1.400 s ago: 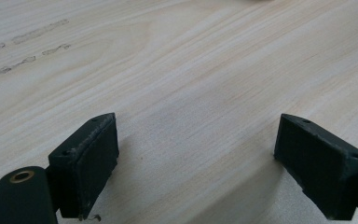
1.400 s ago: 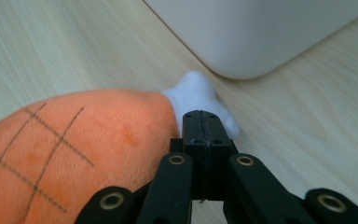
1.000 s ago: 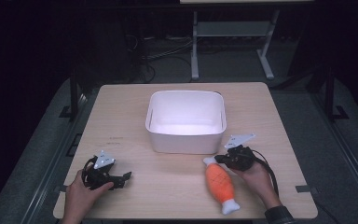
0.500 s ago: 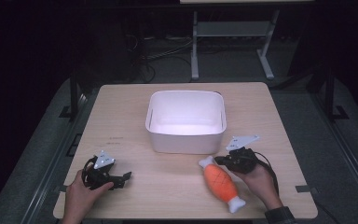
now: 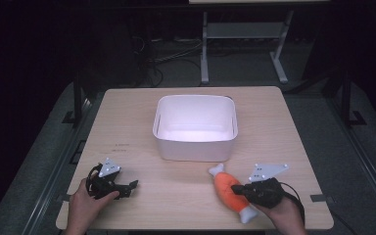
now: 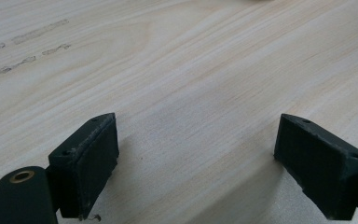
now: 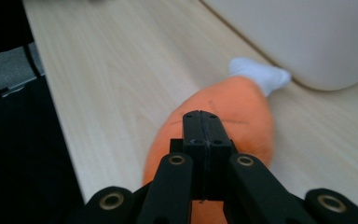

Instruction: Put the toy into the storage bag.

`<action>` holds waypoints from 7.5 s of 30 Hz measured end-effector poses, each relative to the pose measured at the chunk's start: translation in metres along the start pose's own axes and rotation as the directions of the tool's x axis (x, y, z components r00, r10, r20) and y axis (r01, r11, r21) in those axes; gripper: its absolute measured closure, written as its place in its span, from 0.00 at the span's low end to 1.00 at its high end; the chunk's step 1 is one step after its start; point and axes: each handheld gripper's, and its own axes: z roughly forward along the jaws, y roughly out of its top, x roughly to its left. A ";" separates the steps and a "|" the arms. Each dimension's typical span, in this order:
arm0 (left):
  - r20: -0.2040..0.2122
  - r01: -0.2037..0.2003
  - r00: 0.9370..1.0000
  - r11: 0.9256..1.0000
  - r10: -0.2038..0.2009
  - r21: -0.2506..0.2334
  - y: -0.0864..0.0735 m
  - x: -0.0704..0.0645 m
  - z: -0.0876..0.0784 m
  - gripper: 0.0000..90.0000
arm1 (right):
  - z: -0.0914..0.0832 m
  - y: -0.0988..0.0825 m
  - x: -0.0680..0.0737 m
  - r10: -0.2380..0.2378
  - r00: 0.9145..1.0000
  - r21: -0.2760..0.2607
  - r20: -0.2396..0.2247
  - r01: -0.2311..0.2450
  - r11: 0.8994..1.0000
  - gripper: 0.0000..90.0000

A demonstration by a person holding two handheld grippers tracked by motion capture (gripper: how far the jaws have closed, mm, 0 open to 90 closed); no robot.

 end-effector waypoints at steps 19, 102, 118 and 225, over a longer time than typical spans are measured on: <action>0.000 0.000 1.000 1.000 0.000 0.001 0.000 0.000 0.000 0.14 | 0.000 -0.041 0.036 0.021 0.999 0.080 -0.042 -0.018 0.997 1.00; 0.000 0.000 1.000 1.000 0.000 0.000 0.000 0.000 0.000 0.14 | 0.059 0.004 -0.019 -0.231 0.963 0.264 -0.135 0.260 0.929 0.06; 0.000 0.000 1.000 1.000 0.000 0.000 0.000 0.000 0.000 0.14 | 0.048 0.004 -0.022 -0.224 0.962 0.226 -0.157 0.256 0.940 0.37; -0.001 0.001 1.000 1.000 -0.001 0.000 0.000 0.000 0.000 0.14 | -0.068 0.111 -0.120 -0.124 0.992 0.009 0.015 0.124 0.992 0.30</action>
